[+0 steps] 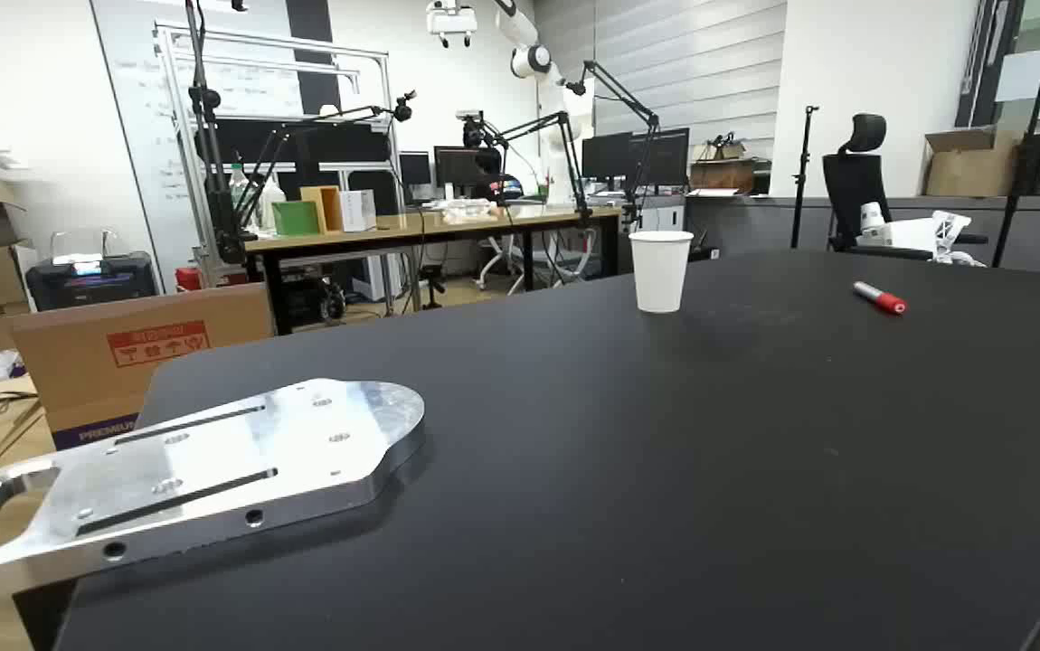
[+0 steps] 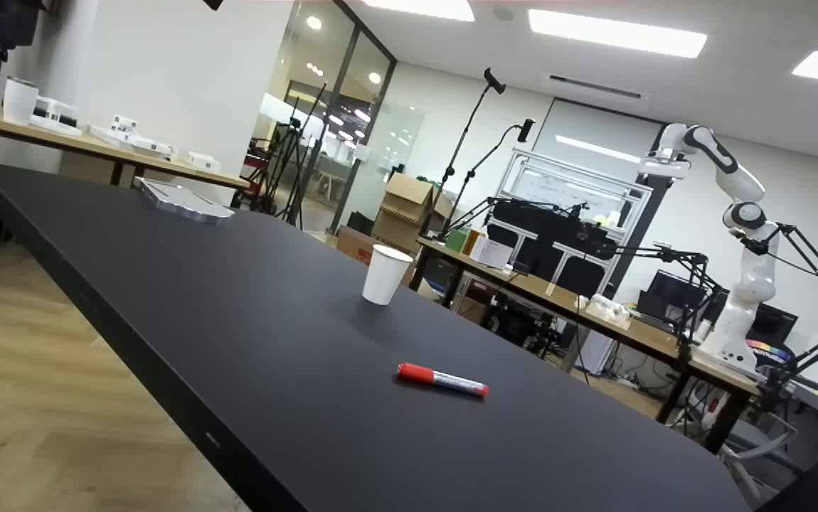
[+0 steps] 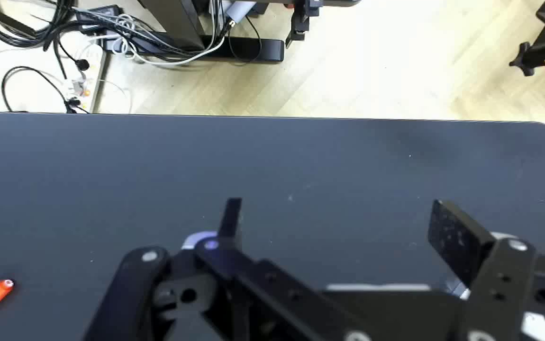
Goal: Pick up the pen from the table and put it in the white cup. Pick up the pen from the white cup and put it on the table. Pick up the pen from the table and put it in the white cup.
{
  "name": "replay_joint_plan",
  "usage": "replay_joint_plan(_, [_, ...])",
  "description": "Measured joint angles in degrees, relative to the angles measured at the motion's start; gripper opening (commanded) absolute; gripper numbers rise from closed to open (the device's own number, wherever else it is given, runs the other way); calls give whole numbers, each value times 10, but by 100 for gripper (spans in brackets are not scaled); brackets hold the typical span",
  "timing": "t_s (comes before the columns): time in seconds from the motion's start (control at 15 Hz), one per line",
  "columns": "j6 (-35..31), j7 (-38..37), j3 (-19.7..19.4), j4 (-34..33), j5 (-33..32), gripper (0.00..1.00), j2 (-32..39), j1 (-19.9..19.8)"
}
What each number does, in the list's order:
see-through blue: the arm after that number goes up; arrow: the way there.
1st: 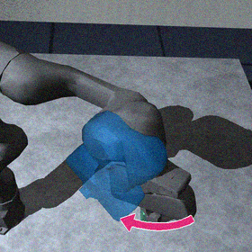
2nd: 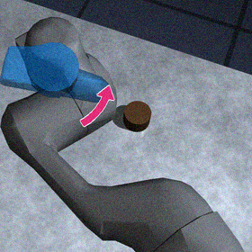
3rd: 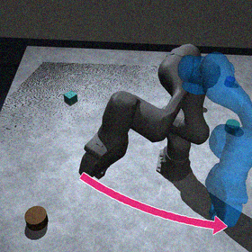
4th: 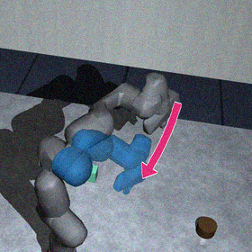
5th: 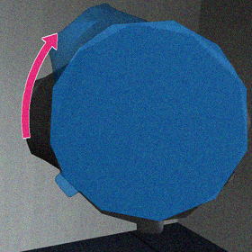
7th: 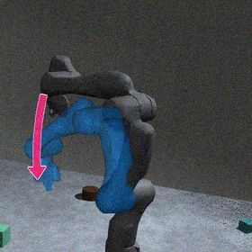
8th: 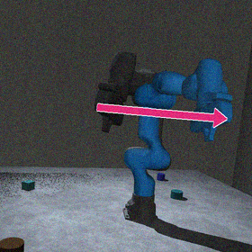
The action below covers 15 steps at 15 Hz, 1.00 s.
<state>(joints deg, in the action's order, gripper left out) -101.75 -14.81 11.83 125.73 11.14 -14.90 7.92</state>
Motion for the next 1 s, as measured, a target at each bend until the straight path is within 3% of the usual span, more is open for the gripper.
replay_joint_plan(1.0, [-1,0,-3,0,-8,100,0,-2])
